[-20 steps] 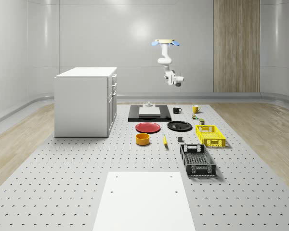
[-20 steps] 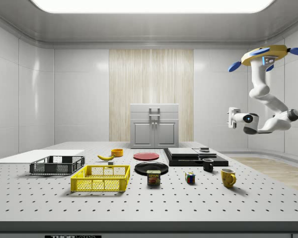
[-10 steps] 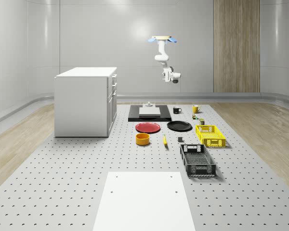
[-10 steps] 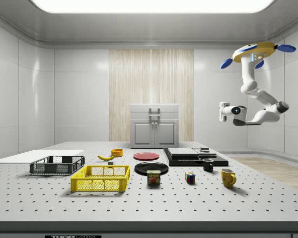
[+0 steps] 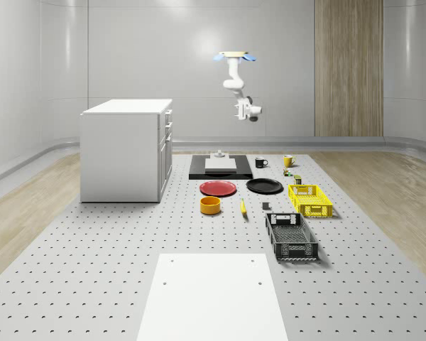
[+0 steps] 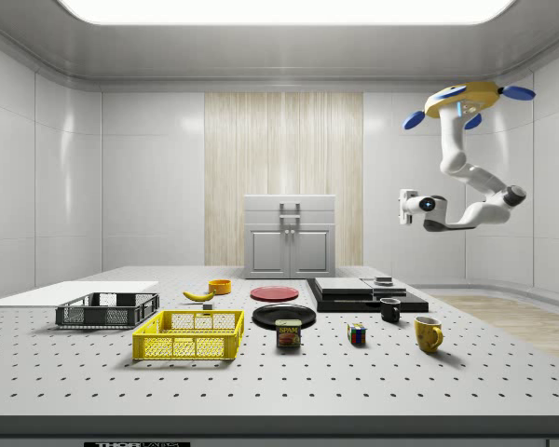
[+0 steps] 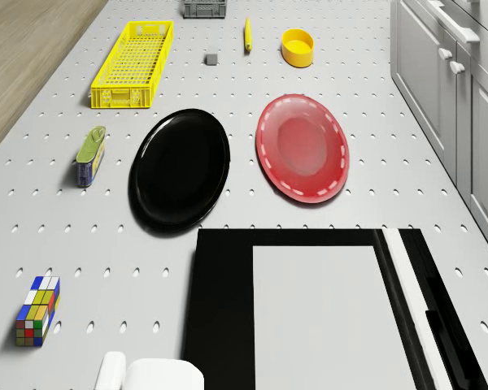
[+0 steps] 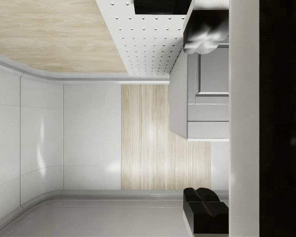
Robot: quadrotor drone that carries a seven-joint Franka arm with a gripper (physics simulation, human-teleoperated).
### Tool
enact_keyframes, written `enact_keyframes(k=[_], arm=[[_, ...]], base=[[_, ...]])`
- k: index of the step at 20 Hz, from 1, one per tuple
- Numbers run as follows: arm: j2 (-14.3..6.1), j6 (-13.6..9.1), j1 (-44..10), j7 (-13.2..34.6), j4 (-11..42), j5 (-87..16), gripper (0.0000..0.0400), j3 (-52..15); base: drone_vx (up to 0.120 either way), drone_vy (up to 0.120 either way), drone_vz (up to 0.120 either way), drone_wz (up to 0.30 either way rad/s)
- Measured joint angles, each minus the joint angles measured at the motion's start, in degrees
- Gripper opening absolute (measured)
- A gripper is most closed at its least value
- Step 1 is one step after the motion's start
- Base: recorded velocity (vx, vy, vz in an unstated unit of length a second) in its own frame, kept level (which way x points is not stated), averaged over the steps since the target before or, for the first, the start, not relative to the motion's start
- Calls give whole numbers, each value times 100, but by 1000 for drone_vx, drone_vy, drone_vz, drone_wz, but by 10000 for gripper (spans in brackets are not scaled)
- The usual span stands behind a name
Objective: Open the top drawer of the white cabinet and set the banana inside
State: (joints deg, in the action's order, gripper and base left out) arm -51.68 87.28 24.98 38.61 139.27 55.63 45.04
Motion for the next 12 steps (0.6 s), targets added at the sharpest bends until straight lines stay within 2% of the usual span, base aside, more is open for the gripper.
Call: enact_keyframes(k=[2, 7, 9, 12], arm=[[-52, 53, 63, 30, 7, -36, 400, 29], [-179, 181, 212, 105, 24, -127, 400, 95], [-228, 231, 268, 135, 31, -163, 400, 119], [-301, 303, 350, 179, 40, -217, 400, 154]], base=[[120, -120, 0, 0], [104, -120, 120, 0], [0, -80, 40, 0], [0, 0, 0, 0]])
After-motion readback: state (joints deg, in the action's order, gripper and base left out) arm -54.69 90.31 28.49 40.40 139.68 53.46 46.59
